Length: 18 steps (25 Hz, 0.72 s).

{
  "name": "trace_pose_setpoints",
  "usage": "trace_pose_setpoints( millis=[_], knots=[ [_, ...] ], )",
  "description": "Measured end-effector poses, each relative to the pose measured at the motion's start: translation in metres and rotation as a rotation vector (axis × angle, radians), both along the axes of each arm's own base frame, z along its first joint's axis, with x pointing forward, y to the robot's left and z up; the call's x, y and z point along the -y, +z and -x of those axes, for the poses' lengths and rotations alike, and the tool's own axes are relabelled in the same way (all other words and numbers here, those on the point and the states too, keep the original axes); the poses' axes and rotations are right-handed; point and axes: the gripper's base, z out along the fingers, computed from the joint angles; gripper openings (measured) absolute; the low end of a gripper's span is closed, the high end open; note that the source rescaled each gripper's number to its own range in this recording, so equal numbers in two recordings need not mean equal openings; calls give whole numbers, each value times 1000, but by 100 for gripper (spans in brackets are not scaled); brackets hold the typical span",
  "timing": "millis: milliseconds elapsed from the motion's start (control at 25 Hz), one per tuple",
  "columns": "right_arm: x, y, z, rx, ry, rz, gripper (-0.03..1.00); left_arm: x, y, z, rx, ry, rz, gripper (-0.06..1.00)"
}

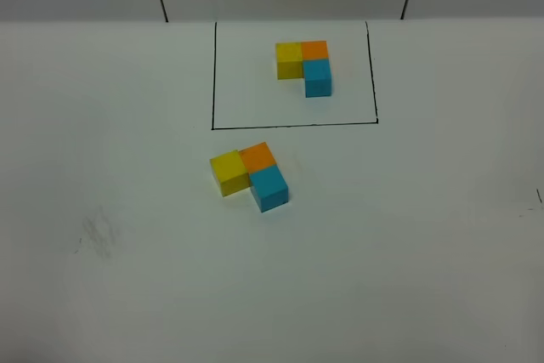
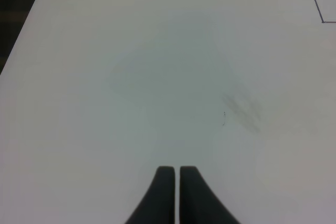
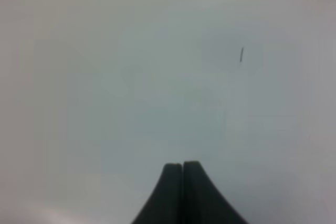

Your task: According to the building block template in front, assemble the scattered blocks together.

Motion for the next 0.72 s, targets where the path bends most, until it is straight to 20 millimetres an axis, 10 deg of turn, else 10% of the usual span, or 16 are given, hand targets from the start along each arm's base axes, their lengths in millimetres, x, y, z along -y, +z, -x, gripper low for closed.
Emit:
trace_pose_setpoints(
  millis=[720],
  knots=[
    [4,1,31,202,-18,-15,0,0,0,0,0,0,0,0]
  ],
)
